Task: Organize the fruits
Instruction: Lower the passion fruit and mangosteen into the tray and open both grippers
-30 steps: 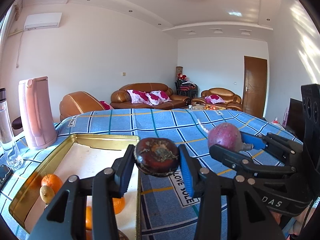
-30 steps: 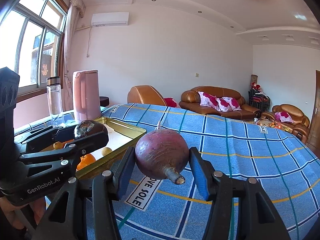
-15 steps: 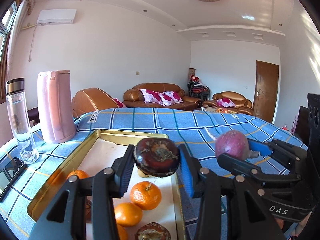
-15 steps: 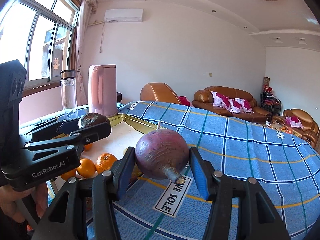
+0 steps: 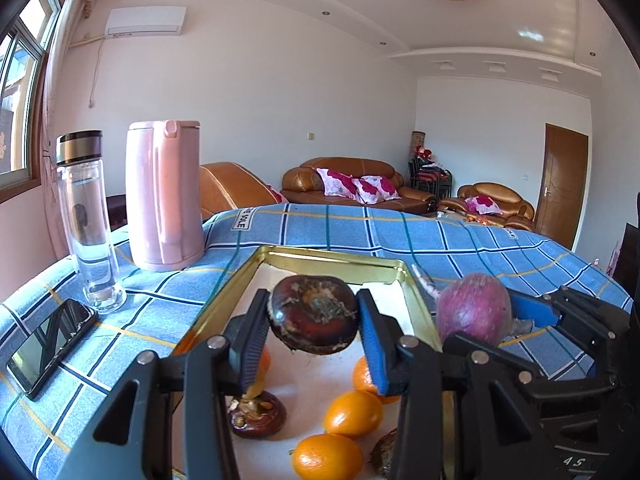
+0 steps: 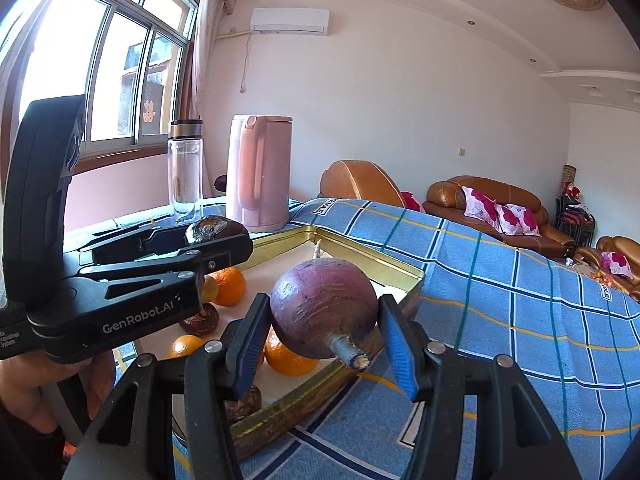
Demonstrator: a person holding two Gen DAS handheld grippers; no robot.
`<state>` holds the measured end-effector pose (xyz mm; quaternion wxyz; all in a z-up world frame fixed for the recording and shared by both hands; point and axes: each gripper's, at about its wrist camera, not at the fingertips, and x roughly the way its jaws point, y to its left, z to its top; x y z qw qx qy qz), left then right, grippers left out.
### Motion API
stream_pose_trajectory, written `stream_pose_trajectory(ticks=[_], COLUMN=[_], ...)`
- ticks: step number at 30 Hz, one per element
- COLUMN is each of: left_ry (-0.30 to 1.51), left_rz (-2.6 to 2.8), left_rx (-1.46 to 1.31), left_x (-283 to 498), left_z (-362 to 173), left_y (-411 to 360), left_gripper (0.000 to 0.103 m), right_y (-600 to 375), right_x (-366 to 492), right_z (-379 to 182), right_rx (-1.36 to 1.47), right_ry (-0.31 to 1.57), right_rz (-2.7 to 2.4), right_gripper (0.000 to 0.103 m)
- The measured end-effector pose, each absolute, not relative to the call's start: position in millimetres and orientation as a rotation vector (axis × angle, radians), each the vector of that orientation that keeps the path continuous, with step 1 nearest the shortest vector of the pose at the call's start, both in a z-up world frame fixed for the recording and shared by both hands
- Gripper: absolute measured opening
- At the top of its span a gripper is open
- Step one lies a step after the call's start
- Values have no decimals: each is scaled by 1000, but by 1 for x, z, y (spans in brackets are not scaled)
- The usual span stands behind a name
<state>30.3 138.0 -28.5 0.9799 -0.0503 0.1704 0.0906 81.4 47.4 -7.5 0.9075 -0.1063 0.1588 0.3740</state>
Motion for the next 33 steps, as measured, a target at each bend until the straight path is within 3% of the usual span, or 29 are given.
stream_pose_trajectory(ticks=[27,29,31,33], left_ry=[548,535,526,513], left_rz=[216,222,224,227], left_rx=[-64,-61,-56,-50], left_x=[33,29,26,23], left_z=[-55,-54,-53,-52], left_y=[161,161,159,157], left_gripper=[46,52,63,67], right_y=[88,87,86,83], right_x=[92,94,92,88], right_z=[-26,-27,-26,-24], right_rx=[-327,-319,-314,-310], right_ry=[524,534,529,500], right_rz=[908,913,922,914], right_gripper=[57,57,62,70])
